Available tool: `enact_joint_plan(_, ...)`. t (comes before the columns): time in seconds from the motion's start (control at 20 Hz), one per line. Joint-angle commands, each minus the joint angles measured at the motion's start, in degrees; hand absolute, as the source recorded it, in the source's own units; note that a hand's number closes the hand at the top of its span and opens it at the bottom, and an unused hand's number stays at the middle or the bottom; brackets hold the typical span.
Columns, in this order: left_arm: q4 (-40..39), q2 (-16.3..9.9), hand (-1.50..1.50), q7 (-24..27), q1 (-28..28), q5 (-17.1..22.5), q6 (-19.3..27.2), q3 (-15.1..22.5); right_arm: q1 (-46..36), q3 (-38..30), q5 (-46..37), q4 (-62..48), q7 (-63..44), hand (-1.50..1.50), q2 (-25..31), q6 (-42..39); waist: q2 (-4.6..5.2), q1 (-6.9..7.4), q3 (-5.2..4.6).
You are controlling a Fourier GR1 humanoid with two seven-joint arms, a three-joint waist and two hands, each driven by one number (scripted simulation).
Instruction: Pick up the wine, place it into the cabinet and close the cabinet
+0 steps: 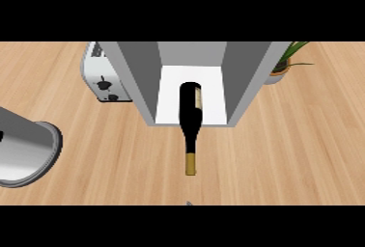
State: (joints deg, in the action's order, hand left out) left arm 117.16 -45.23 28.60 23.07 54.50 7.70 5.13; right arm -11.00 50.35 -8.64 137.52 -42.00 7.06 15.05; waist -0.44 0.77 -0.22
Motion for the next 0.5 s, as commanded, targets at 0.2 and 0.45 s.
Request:
enact_joint_plan(0.2,-1.0,1.5,-1.50,-1.6,-2.6,-0.2,-2.5,1.0,-18.4,1.3,2.7,-11.4,-2.0,1.50,-6.6,8.2,0.59,0.91,0.00)
enact_joint_plan(0.45,1.4,2.6,-1.50,-3.5,-3.7,-0.6,0.7,2.1,-26.2,-3.0,8.5,-14.0,-2.7,1.50,-6.5,12.7,0.76,1.80,0.01)
